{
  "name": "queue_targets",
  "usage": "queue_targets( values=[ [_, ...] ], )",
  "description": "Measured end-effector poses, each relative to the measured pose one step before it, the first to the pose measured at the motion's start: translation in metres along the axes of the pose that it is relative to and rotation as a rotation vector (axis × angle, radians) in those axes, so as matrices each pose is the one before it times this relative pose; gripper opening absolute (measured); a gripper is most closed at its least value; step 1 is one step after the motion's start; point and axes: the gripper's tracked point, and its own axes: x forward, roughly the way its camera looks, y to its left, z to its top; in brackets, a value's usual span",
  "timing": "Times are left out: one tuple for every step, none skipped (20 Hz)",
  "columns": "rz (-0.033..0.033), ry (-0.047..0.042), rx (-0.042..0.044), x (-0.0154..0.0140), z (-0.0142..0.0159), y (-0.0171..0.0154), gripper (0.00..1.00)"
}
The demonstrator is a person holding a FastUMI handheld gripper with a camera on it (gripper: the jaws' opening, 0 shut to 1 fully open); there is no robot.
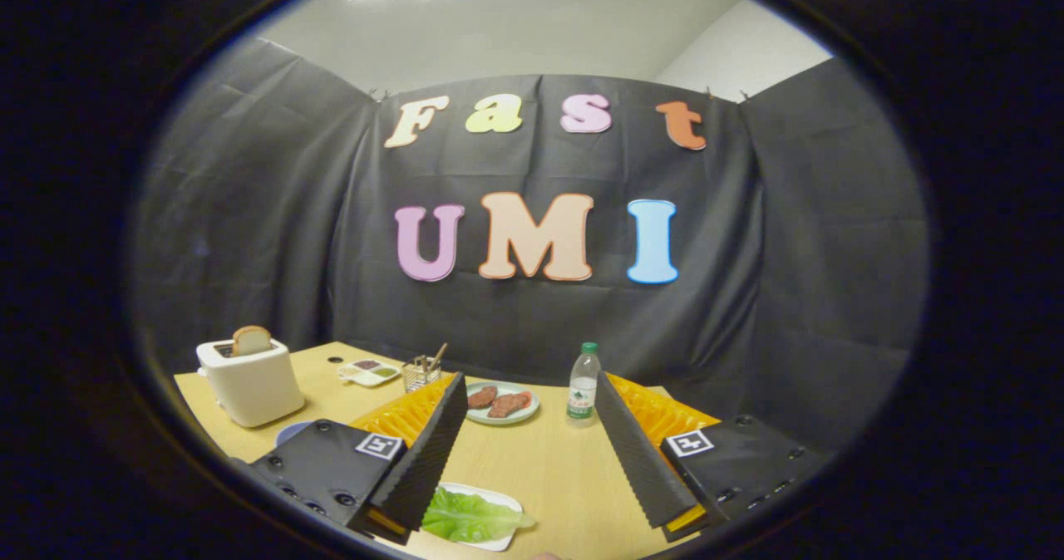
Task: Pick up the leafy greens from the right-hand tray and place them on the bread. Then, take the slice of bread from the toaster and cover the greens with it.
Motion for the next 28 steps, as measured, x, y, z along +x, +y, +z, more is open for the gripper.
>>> queue_targets(
  values=[
    [0.01308, 0.01659, -0.0137, 0.00254, -0.00566, 0.00142, 0.99],
    [0.01701, 0.01383, -0.01092, 0.00191, -0.00324, 0.00357, 0.99],
    [0.01646, 0.01169, -0.01047, 0.00181, -0.0031, 0.0048, 0.99],
    [0.01673, 0.01085, -0.01139, 0.00218, -0.00287, 0.00384, 0.99],
    [0.01761, 0.01207, -0.01172, 0.00253, -0.00466, 0.00436, 0.99],
    [0.02179, 0.02082, -0.01099, 0.0032, -0.00605, 0.00432, 1.0],
    [0.02627, 0.03236, -0.0106, 0.00438, -0.01139, 0.00491, 1.0],
    [0.02617, 0.03512, -0.01019, 0.0027, -0.0106, 0.00448, 1.0],
    [0.02568, 0.03205, -0.00857, 0.00028, -0.0096, 0.00497, 1.0],
    [0.01899, 0.02847, -0.01253, 0.00158, -0.00723, 0.00262, 1.0],
    [0.00689, 0.02216, -0.01796, 0.00338, -0.00644, -0.00028, 1.0],
    [0.0081, 0.01807, -0.01469, 0.00383, -0.00665, -0.00043, 1.0],
    [0.01625, 0.02503, -0.0083, 0.00491, -0.00962, 0.00318, 1.0],
    [0.01316, 0.02078, -0.00709, 0.00388, -0.00758, 0.00212, 1.0],
    [0.01421, 0.02243, -0.01375, 0.0031, -0.00688, 0.0016, 1.0],
    [0.01542, 0.0191, -0.01909, 0.00355, -0.00582, 0.0019, 1.0],
    [0.01644, 0.01863, -0.0217, 0.00391, -0.00694, 0.00287, 1.0],
    [0.02299, 0.02159, -0.01675, 0.0042, -0.00651, 0.00326, 1.0],
    [0.02541, 0.02691, -0.01132, 0.00461, -0.00962, 0.00524, 1.0],
    [0.02626, 0.02752, -0.00633, 0.00435, -0.00712, 0.00417, 1.0],
    [0.02154, 0.02311, -0.00726, 0.00456, -0.00641, 0.00383, 1.0],
    [0.01718, 0.02023, -0.00935, 0.00447, -0.00464, 0.00323, 1.0],
    [0.01095, 0.02054, -0.01254, 0.00451, -0.00515, 0.0016, 1.0],
    [0.00741, 0.01983, -0.01703, 0.00478, -0.00447, 0.00153, 1.0],
    [0.01242, 0.0241, -0.01591, 0.00568, -0.00727, 0.00373, 1.0],
    [0.02018, 0.03005, -0.01274, 0.00497, -0.00681, 0.00386, 1.0],
    [0.02321, 0.03111, -0.01149, 0.00673, -0.00873, 0.0035, 1.0],
    [0.01624, 0.01434, -0.00429, 0.0039, -0.00336, 0.00266, 1.0]
  ],
)
